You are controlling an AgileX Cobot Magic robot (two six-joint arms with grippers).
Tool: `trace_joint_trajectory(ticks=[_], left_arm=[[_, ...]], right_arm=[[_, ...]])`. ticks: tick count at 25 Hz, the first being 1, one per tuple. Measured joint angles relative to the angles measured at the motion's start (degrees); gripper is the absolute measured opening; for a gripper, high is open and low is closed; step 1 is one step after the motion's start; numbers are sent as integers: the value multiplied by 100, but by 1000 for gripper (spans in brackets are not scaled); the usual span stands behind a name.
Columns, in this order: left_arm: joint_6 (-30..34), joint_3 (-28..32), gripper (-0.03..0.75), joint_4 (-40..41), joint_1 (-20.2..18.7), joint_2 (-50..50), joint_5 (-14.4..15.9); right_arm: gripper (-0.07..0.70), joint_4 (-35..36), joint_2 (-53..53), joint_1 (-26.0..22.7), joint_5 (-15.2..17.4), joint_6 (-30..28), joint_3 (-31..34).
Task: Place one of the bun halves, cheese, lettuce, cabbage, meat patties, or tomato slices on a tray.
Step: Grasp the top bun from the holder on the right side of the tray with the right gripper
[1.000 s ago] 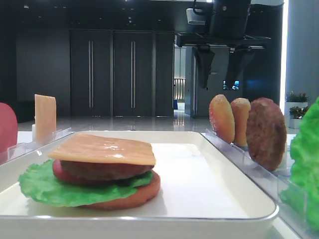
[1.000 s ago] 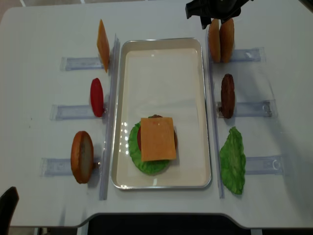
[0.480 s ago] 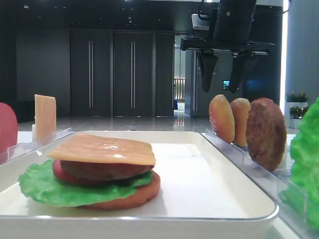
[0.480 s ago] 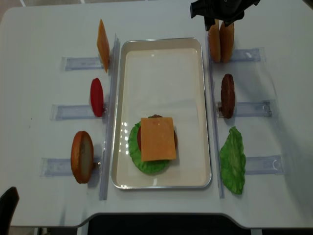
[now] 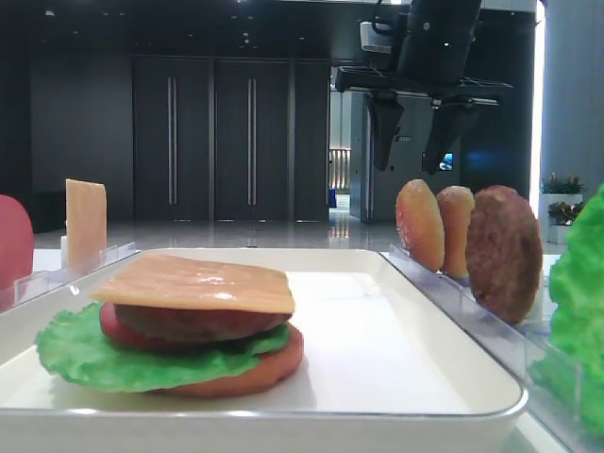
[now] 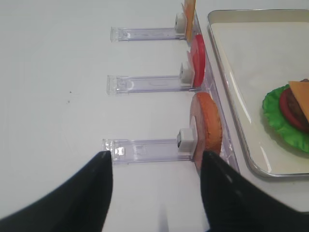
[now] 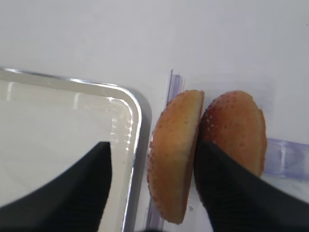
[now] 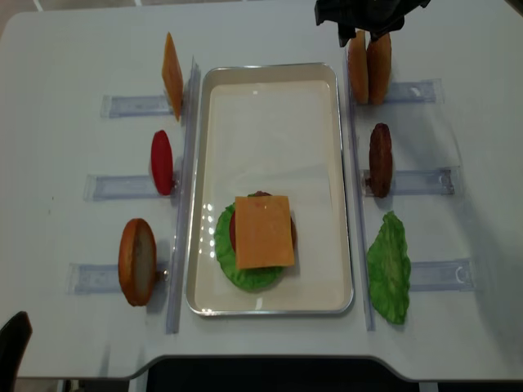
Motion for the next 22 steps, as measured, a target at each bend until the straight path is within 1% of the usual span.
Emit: trace_joint_trajectory(ticks=[4,16,22], left_arm=[[-22,0,444,0,0,0,0],[-44,0,444,-5,0,0,0],[-44,0,444,-5,0,0,0]], right_arm=[[388,8,0,0,-85,0,0],[388,8,197,0,-109,0,0],[388,-27,210,0,-236,0,0]])
